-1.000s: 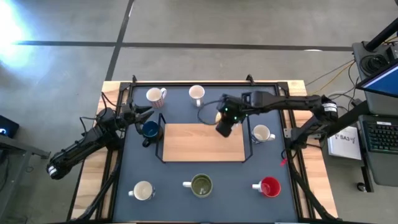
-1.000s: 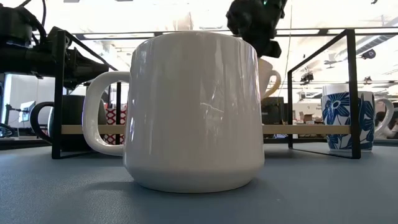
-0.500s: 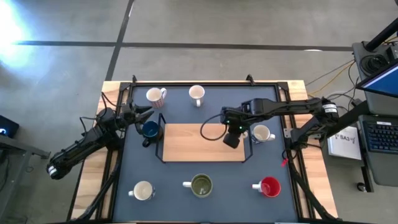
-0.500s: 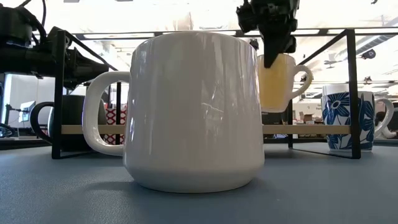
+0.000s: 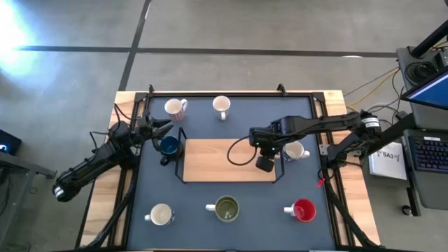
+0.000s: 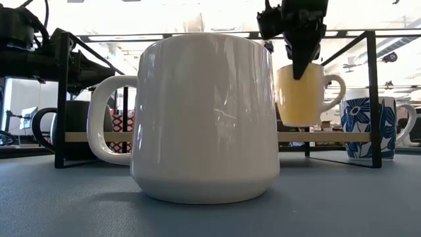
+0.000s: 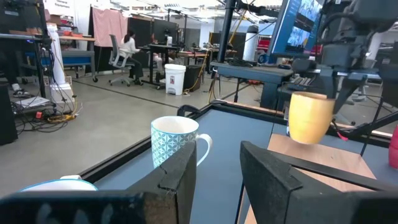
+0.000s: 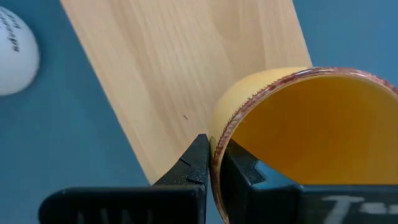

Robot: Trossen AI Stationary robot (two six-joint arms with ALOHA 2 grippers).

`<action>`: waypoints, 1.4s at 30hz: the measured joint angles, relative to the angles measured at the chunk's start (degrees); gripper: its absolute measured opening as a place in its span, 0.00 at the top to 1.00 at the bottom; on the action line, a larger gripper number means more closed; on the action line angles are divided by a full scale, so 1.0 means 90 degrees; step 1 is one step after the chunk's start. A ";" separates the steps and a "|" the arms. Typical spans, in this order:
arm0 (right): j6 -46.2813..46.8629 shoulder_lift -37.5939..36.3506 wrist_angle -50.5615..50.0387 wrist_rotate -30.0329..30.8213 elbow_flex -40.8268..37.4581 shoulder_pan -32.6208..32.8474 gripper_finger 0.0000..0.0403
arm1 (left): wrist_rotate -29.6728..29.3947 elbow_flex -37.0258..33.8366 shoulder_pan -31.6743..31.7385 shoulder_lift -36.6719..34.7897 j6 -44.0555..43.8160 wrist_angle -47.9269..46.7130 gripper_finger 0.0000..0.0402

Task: Place coffee mugs
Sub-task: Put the yellow mug on the shelf

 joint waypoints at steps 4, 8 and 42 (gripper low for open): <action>-0.0006 0.0000 0.0081 0.0354 -0.0077 -0.0002 0.97 | 0.0001 0.0001 -0.0002 0.0000 -0.0001 0.0001 0.73; -0.0079 0.0000 0.0204 0.0387 -0.0159 -0.0046 0.97 | 0.0001 -0.0001 -0.0002 0.0000 0.0001 0.0001 0.73; -0.0333 0.0000 0.0468 0.0447 -0.0449 -0.0143 0.97 | 0.0001 -0.0001 -0.0002 0.0000 -0.0001 0.0001 0.73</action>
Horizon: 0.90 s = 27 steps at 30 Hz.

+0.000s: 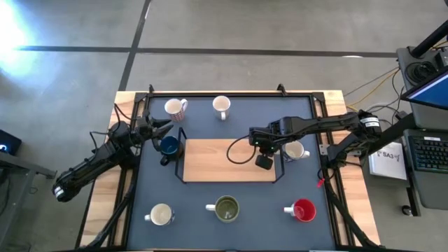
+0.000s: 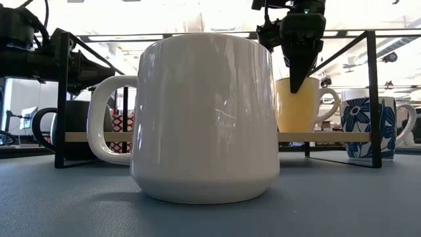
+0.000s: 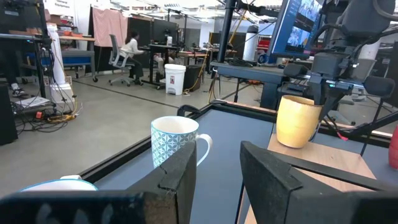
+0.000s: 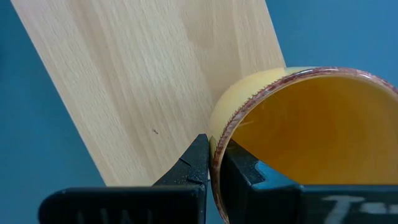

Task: Place coffee mugs
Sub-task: Put the yellow mug on the shelf, then put the purple mug on the shelf

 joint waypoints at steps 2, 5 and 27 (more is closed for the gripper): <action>-0.0002 0.0000 -0.0002 0.0000 0.0000 0.0000 0.97 | 0.0000 0.0000 0.0000 0.0000 0.0000 -0.0002 0.73; -0.0005 0.0000 -0.0002 0.0000 0.0000 0.0000 0.97 | -0.0001 0.0002 0.0001 0.0000 0.0000 0.0000 0.73; 0.0288 0.0000 -0.0120 -0.0132 0.1067 0.0000 0.76 | 0.0000 0.0002 0.0001 0.0000 0.0000 0.0000 0.73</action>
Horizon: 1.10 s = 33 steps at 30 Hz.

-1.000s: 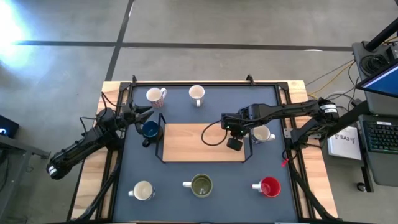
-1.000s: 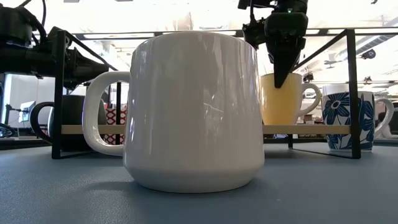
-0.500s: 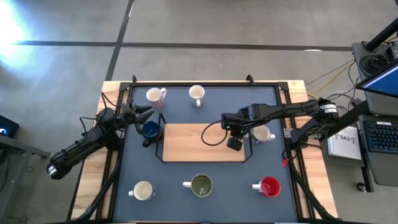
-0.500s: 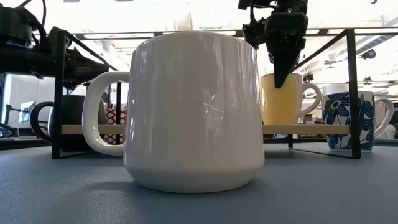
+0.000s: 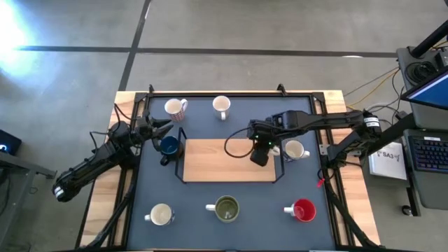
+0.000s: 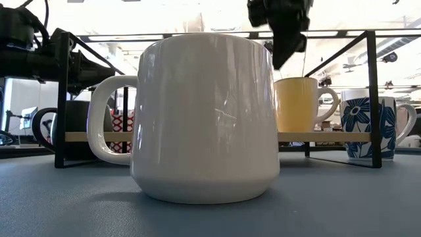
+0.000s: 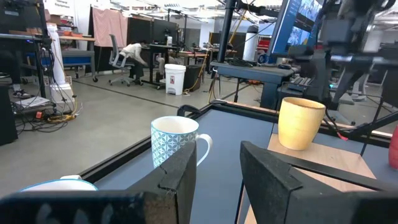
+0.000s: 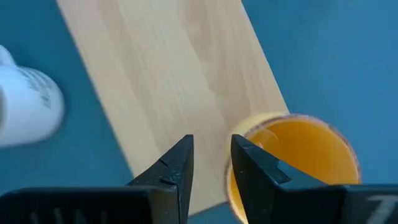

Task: Place coffee mugs
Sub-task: Put the purple mug on the shelf

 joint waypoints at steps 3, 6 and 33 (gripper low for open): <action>0.0091 0.0000 -0.0089 0.0001 0.0284 0.0000 0.78 | -0.0002 -0.0002 0.0002 0.0000 0.0000 0.0000 0.73; 0.0199 -0.0011 -0.0423 -0.0002 0.0448 0.0000 0.80 | -0.0002 0.0000 0.0002 -0.0002 0.0001 0.0000 0.73; 0.2267 -0.0854 -0.3092 -0.0177 0.0336 0.0697 0.82 | -0.0002 -0.0002 0.0001 0.0000 0.0002 -0.0002 0.73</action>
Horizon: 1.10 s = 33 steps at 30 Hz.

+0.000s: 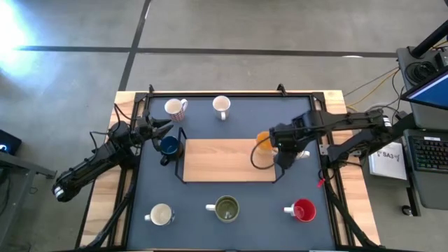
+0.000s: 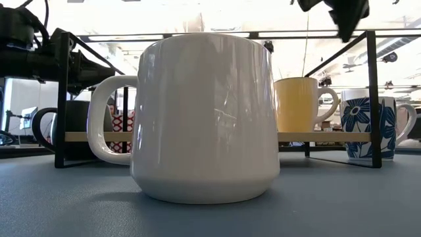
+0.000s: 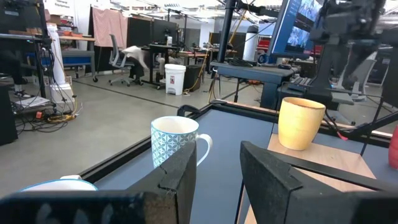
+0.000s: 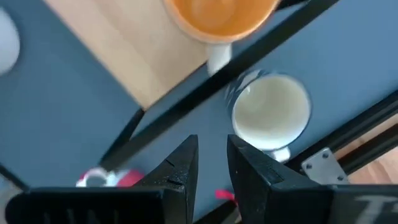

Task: Place coffee mugs
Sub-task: Put the purple mug on the shelf

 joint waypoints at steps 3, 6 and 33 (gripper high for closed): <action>0.0019 -0.0058 -0.0001 -0.0196 -0.0154 0.0227 0.80 | 0.0001 0.0000 -0.0001 -0.0002 -0.0001 0.0001 0.73; -0.0043 -0.0136 0.0002 -0.0201 -0.0352 0.0460 0.78 | 0.0002 0.0001 -0.0001 -0.0001 -0.0001 0.0002 0.73; -0.1149 -0.0423 0.1817 0.1267 -0.3455 0.0651 0.63 | 0.0002 0.0002 -0.0002 0.0000 0.0000 0.0002 0.73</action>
